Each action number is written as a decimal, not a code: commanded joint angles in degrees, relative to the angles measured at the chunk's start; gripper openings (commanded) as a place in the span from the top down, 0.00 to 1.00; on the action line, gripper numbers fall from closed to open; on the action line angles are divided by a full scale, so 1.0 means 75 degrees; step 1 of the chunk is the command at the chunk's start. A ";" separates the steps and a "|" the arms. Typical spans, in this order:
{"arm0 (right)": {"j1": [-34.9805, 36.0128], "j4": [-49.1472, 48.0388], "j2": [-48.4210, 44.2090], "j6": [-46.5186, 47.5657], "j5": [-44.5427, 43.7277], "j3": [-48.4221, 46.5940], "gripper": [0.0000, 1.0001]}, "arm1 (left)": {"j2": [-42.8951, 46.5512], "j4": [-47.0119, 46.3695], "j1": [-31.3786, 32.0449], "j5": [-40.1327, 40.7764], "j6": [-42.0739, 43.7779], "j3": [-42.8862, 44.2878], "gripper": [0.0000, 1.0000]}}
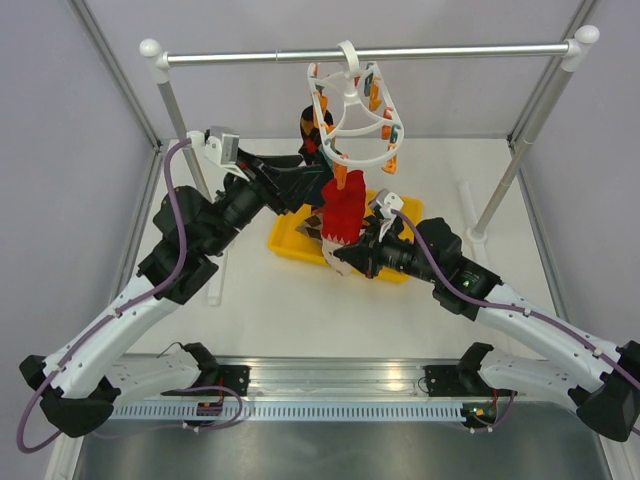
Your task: Remove the socks clipped to the hanger
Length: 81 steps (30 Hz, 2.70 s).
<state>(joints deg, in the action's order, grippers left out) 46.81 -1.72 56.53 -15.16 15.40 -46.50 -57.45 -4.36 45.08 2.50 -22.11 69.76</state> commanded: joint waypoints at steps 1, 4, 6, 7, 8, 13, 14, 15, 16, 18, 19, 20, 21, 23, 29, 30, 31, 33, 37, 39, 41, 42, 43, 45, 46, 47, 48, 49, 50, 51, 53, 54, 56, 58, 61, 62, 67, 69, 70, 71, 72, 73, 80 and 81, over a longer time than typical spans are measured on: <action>0.0017 0.0018 -0.0096 0.0111 0.0068 -0.0081 0.92 | 0.0031 0.0112 0.0024 -0.1094 0.0288 0.0202 0.37; 0.0017 0.0065 -0.0120 0.0123 0.0056 -0.0093 0.92 | -0.0027 0.0322 0.0024 -0.1481 0.0323 0.0343 0.34; 0.0017 0.0088 -0.0120 0.0134 0.0080 -0.0093 0.92 | -0.0051 0.0429 0.0024 -0.1704 0.0323 0.0414 0.34; 0.0017 0.0100 -0.0120 0.0134 0.0068 -0.0093 0.92 | -0.0039 0.0452 0.0013 -0.1809 0.0323 0.0402 0.34; 0.0017 0.0100 -0.0131 0.0146 0.0068 -0.0081 0.92 | -0.0016 0.0452 0.0024 -0.1845 0.0311 0.0367 0.34; 0.0017 0.0123 -0.0155 0.0158 0.0091 -0.0069 0.92 | -0.0132 0.0464 0.0024 -0.1916 0.0393 0.0461 0.33; 0.0005 0.0123 -0.0155 0.0158 0.0091 -0.0069 0.92 | -0.0179 0.0476 0.0024 -0.1893 0.0405 0.0496 0.33; 0.0017 0.0123 -0.0167 0.0146 0.0115 -0.0058 0.91 | -0.0215 0.0476 0.0013 -0.1881 0.0428 0.0577 0.33; 0.0017 0.0135 -0.0167 0.0158 0.0115 -0.0058 0.92 | -0.0250 0.0476 0.0024 -0.1811 0.0451 0.0624 0.33; 0.0028 0.0158 -0.0190 0.0181 0.0115 -0.0058 0.91 | -0.0390 0.0476 0.0024 -0.1717 0.0533 0.0753 0.33; 0.0017 0.0170 -0.0202 0.0181 0.0115 -0.0058 0.92 | -0.0425 0.0476 0.0024 -0.1647 0.0557 0.0800 0.33; 0.0017 0.0182 -0.0213 0.0181 0.0115 -0.0046 0.92 | -0.0461 0.0476 0.0024 -0.1635 0.0580 0.0847 0.33; 0.0017 0.0205 -0.0260 0.0228 0.0092 -0.0046 0.91 | -0.0554 0.0464 0.0013 -0.1623 0.0639 0.0940 0.33; 0.0017 0.0205 -0.0295 0.0240 0.0045 -0.0023 0.91 | -0.0648 0.0476 0.0013 -0.1611 0.0674 0.1035 0.33; 0.0017 0.0428 -0.0389 0.0275 -0.0014 -0.0011 0.91 | -0.0848 0.0359 0.0013 -0.1588 0.0698 0.1211 0.33; 0.0017 0.0451 -0.0401 0.0275 -0.0037 0.0001 0.91 | -0.0859 0.0347 0.0013 -0.1564 0.0698 0.1211 0.33; 0.0017 0.0451 -0.0401 0.0287 -0.0049 0.0001 0.91 | -0.0848 0.0335 0.0013 -0.1553 0.0698 0.1211 0.34; 0.0017 0.0452 -0.0389 0.0298 -0.0061 0.0013 0.91 | -0.0836 0.0324 0.0013 -0.1529 0.0698 0.1211 0.35; 0.0017 0.0463 -0.0354 0.0298 -0.0073 0.0013 0.91 | -0.0824 0.0288 0.0013 -0.1424 0.0686 0.1199 0.39; 0.0017 0.0463 -0.0343 0.0310 -0.0108 0.0013 0.91 | -0.0848 0.0277 0.0013 -0.1400 0.0686 0.1199 0.44; 0.0017 0.0463 -0.0331 0.0298 -0.0120 0.0013 0.91 | -0.0859 0.0265 0.0013 -0.1388 0.0674 0.1199 0.52; 0.0017 0.0463 -0.0319 0.0310 -0.0131 0.0013 0.91 | -0.0859 0.0253 0.0013 -0.1388 0.0674 0.1199 0.55; 0.0017 0.0463 -0.0307 0.0310 -0.0154 0.0013 0.91 | -0.0883 0.0253 0.0001 -0.1388 0.0674 0.1199 0.60; 0.0017 0.0463 -0.0296 0.0298 -0.0178 0.0013 0.91 | -0.0894 0.0253 0.0013 -0.1400 0.0674 0.1199 0.65; 0.0017 0.0463 -0.0284 0.0298 -0.0178 0.0013 0.91 | -0.0883 0.0253 0.0013 -0.1388 0.0674 0.1199 0.67; 0.0017 0.0463 -0.0272 0.0310 -0.0190 0.0013 0.91 | -0.0883 0.0253 0.0013 -0.1388 0.0674 0.1188 0.69; 0.0005 0.0475 -0.0261 0.0298 -0.0201 0.0013 0.91 | -0.0894 0.0253 0.0013 -0.1377 0.0674 0.1187 0.73; 0.0005 0.0475 -0.0249 0.0298 -0.0248 0.0013 0.91 | -0.0895 0.0253 0.0013 -0.1353 0.0674 0.1176 0.74; 0.0017 0.0486 -0.0237 0.0287 -0.0295 0.0013 0.91 | -0.0883 0.0242 0.0013 -0.1342 0.0674 0.1164 0.80; 0.0017 0.0510 -0.0214 0.0298 -0.0330 0.0013 0.91 | -0.0871 0.0242 0.0013 -0.1341 0.0663 0.1164 0.83; 0.0017 0.0545 -0.0167 0.0298 -0.0482 0.0013 0.91 | -0.0860 0.0242 0.0001 -0.1318 0.0663 0.1164 0.86; 0.0005 0.0615 -0.0097 0.0310 -0.0576 0.0013 0.91 | -0.0871 0.0242 0.0013 -0.1306 0.0663 0.1164 0.90; 0.0017 0.0697 0.0008 0.0310 -0.0856 0.0013 0.91 | -0.0859 0.0242 0.0013 -0.1283 0.0651 0.1176 0.93; 0.0017 0.0744 0.0068 0.0287 -0.1021 0.0013 0.91 | -0.0860 0.0242 0.0013 -0.1248 0.0651 0.1176 0.96; -0.0006 0.0733 0.0173 0.0275 -0.1279 0.0036 0.91 | -0.0848 0.0242 0.0013 -0.1178 0.0651 0.1176 0.98; 0.0005 0.0733 0.0231 0.0287 -0.1326 0.0048 0.91 | -0.0848 0.0242 0.0013 -0.1143 0.0639 0.1164 0.98; -0.0205 0.0733 0.0407 0.0181 -0.1549 0.0094 0.92 | -0.0836 0.0230 0.0013 -0.1049 0.0639 0.1164 0.98; -0.0322 0.0721 0.0478 0.0100 -0.1631 0.0106 0.92 | -0.0836 0.0230 0.0013 -0.1072 0.0651 0.1164 0.98; -0.0369 0.0733 0.0501 0.0076 -0.1736 0.0106 0.92 | -0.0836 0.0230 0.0013 -0.1060 0.0651 0.1164 0.98; -0.0416 0.0709 0.0559 0.0053 -0.1783 0.0106 0.92 | -0.0836 0.0230 0.0013 -0.1060 0.0639 0.1164 0.98; -0.0509 0.0698 0.0595 -0.0006 -0.1842 0.0072 0.92 | -0.0836 0.0230 0.0013 -0.1083 0.0639 0.1164 0.98; -0.0557 0.0698 0.0653 -0.0018 -0.1912 0.0048 0.92 | -0.0836 0.0230 0.0013 -0.1084 0.0639 0.1164 0.98; -0.1014 0.0604 0.1624 -0.0264 -0.2194 -0.0221 0.92 | -0.0836 0.0230 0.0001 -0.1119 0.0627 0.1176 0.98; -0.1154 0.0569 0.1742 -0.0287 -0.2194 -0.0291 0.92 | -0.0836 0.0230 0.0013 -0.1119 0.0627 0.1187 0.98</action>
<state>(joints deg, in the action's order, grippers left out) 39.97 3.88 67.09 -15.53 1.15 -45.93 -64.05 -0.56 45.08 -6.13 -18.33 76.34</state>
